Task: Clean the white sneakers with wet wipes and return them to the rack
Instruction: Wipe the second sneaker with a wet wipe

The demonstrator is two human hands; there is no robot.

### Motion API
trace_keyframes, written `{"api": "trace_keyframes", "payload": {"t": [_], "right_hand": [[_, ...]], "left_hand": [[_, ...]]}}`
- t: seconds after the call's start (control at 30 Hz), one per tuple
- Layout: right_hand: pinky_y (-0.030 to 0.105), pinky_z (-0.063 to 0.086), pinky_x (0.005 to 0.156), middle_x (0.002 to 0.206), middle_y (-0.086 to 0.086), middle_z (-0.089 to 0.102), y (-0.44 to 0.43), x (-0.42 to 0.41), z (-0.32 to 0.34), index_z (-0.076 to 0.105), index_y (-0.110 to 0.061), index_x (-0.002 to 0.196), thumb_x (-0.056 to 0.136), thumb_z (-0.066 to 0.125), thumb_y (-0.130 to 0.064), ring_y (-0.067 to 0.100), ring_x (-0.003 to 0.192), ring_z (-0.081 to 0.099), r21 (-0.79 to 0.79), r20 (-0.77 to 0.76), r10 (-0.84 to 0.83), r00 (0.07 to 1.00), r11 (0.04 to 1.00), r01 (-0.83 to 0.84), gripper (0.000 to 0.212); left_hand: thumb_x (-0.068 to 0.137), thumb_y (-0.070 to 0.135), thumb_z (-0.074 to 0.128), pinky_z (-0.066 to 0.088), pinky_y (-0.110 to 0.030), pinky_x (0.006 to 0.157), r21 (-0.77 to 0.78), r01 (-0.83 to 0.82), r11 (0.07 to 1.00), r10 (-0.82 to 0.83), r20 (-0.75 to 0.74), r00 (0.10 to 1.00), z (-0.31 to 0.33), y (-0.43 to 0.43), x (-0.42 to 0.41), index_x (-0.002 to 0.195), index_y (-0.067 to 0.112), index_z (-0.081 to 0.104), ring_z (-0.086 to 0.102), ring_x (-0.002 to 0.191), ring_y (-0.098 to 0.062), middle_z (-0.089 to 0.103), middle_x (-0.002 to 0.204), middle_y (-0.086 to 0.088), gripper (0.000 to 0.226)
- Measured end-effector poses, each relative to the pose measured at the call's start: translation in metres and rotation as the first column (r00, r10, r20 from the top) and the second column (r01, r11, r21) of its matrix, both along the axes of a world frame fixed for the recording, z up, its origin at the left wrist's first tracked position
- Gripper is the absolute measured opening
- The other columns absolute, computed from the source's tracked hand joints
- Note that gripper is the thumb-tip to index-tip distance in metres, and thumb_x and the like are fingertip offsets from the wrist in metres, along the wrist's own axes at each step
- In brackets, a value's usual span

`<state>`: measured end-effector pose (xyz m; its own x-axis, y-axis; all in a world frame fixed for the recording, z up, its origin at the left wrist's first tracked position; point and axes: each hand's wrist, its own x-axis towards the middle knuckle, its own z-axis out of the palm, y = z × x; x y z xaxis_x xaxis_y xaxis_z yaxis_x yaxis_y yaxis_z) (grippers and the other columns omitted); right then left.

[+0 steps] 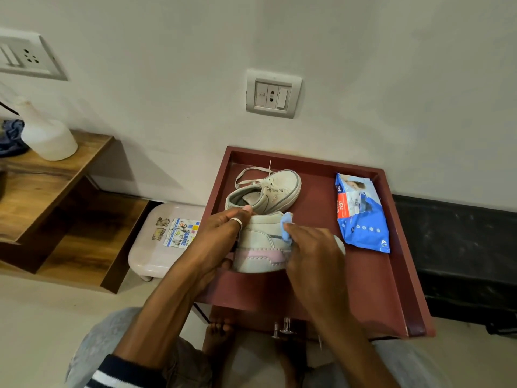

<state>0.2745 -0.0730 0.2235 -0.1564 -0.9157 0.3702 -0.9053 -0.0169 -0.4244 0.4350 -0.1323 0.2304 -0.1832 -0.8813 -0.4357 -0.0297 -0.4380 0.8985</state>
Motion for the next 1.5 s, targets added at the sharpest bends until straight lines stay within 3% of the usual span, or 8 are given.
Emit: {"api": "trace_keyframes", "payload": {"t": [0.2,0.33,0.43,0.67,0.8,1.1,1.27,1.5], "right_hand": [[0.028,0.052,0.09,0.113,0.004,0.068,0.016,0.056,0.004,0.067,-0.011,0.117,0.089,0.033,-0.017,0.021,0.103,0.056,0.018,-0.119,0.354,0.928,0.935,-0.354,0.044],[0.031,0.055,0.078,0.108,0.003,0.071,0.003,0.014,0.004,0.069,-0.009,0.117,0.083,0.047,-0.007,0.022,0.097,0.06,-0.009,-0.063,0.185,0.981,0.982,-0.186,0.041],[0.033,0.058,0.072,0.101,0.006,0.073,-0.001,0.0,0.0,0.071,-0.007,0.111,0.074,0.071,0.002,0.024,0.091,0.065,0.0,0.036,0.048,0.998,0.999,-0.048,0.038],[0.028,0.053,0.089,0.115,0.003,0.068,0.013,0.046,0.006,0.067,-0.011,0.118,0.088,0.034,-0.017,0.021,0.104,0.057,0.008,-0.119,0.361,0.925,0.932,-0.363,0.045],[0.036,0.058,0.075,0.107,0.004,0.072,0.0,0.003,0.001,0.07,-0.008,0.113,0.075,0.061,0.006,0.023,0.095,0.062,-0.038,-0.044,0.122,0.992,0.992,-0.124,0.042],[0.026,0.051,0.092,0.117,0.002,0.068,0.013,0.046,0.005,0.068,-0.011,0.118,0.09,0.037,-0.016,0.019,0.106,0.056,-0.02,-0.087,0.367,0.926,0.929,-0.37,0.043],[0.033,0.058,0.073,0.101,0.0,0.073,0.0,-0.008,-0.002,0.073,-0.011,0.108,0.076,0.07,0.006,0.019,0.092,0.062,-0.037,0.031,0.115,0.993,0.993,-0.114,0.037],[0.03,0.054,0.085,0.111,0.006,0.071,0.008,0.024,-0.003,0.07,-0.007,0.113,0.074,0.067,0.008,0.022,0.101,0.062,-0.096,-0.041,0.249,0.968,0.963,-0.252,0.042]], "left_hand": [[0.101,0.038,0.058,0.054,-0.06,0.093,-0.005,-0.009,1.0,0.008,-0.072,0.997,0.0,0.001,0.001,0.112,0.025,0.076,0.068,0.107,-0.043,0.075,0.111,-0.013,0.025],[0.101,0.042,0.056,0.046,-0.023,0.046,0.022,-0.031,0.999,0.031,-0.02,0.999,0.006,0.003,0.001,0.106,0.026,0.077,0.072,0.078,-0.028,0.076,0.097,-0.008,0.027],[0.101,0.043,0.055,0.043,-0.021,0.044,0.02,-0.013,1.0,0.013,-0.02,1.0,0.007,0.002,0.0,0.107,0.025,0.077,0.071,0.076,-0.03,0.075,0.102,-0.01,0.029],[0.1,0.042,0.057,0.059,-0.053,0.083,0.001,0.002,1.0,-0.002,-0.048,0.999,0.001,0.001,0.0,0.109,0.026,0.077,0.073,0.098,-0.035,0.077,0.107,-0.01,0.026],[0.101,0.044,0.055,0.049,-0.027,0.051,0.014,-0.017,1.0,0.017,-0.014,1.0,0.002,0.001,0.0,0.105,0.029,0.077,0.072,0.075,-0.024,0.077,0.096,-0.004,0.027],[0.099,0.04,0.058,0.051,-0.056,0.091,0.018,-0.032,0.999,0.032,-0.008,0.999,0.0,0.001,0.0,0.108,0.03,0.077,0.068,0.109,-0.043,0.076,0.109,-0.012,0.023],[0.102,0.044,0.054,0.052,-0.027,0.048,0.027,-0.037,0.999,0.037,-0.004,0.999,-0.002,-0.002,0.0,0.108,0.028,0.076,0.072,0.08,-0.025,0.076,0.105,-0.008,0.028],[0.101,0.041,0.057,0.052,-0.068,0.09,0.0,-0.048,0.999,0.048,0.017,0.999,-0.001,0.0,-0.002,0.107,0.032,0.076,0.073,0.103,-0.033,0.076,0.108,-0.008,0.022]]}}
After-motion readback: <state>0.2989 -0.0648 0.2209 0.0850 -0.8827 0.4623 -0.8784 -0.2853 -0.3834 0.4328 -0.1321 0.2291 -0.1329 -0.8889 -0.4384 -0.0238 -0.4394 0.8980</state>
